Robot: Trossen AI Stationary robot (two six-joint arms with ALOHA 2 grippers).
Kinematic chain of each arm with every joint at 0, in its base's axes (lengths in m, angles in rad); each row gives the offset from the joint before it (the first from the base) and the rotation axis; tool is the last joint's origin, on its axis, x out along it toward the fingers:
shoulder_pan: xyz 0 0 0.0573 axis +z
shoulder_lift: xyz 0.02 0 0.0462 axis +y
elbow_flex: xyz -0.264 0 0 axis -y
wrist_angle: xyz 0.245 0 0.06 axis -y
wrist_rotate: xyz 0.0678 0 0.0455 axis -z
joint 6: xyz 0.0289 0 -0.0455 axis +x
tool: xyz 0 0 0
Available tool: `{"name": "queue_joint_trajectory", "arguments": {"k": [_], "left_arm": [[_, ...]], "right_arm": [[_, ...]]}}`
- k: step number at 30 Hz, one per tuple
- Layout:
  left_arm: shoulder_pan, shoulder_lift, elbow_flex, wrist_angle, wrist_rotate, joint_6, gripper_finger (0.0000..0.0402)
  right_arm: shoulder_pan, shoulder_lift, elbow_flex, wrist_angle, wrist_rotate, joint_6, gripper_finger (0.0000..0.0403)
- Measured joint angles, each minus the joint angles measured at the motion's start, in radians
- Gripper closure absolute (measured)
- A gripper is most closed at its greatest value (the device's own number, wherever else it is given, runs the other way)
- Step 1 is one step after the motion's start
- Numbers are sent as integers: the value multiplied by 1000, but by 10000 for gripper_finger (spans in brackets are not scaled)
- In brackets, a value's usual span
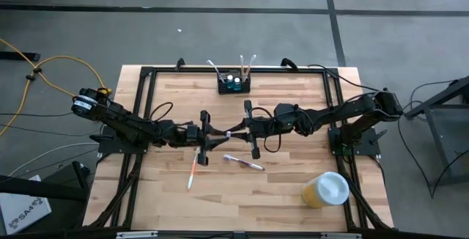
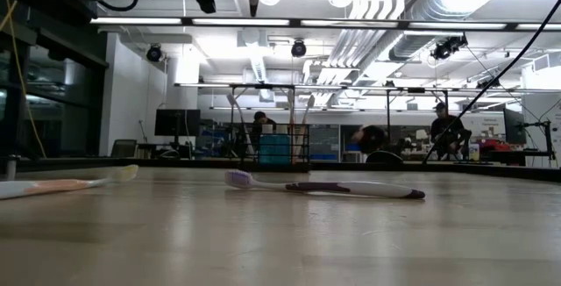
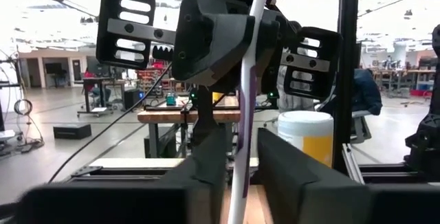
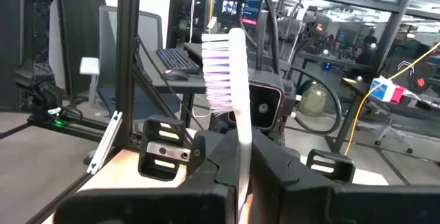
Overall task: Pick & Place toothbrushing station
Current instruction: Put the left purple toothbrush into the wire organizer
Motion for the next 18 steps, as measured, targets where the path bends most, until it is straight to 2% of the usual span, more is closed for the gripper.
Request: {"name": "queue_joint_trajectory", "arguments": {"k": [4, 7, 15, 18], "left_arm": [[0, 0, 0, -7, 0, 0, 269], [0, 0, 0, -6, 0, 1, 244], [-2, 0, 0, -5, -3, 45, 234], [-18, 0, 0, -4, -36, 85, 234]], "right_arm": [[0, 0, 0, 0, 0, 5, 393], [0, 0, 0, -1, 0, 5, 394], [0, 0, 0, -18, -1, 8, 394], [0, 0, 0, -44, 2, 8, 394]]}}
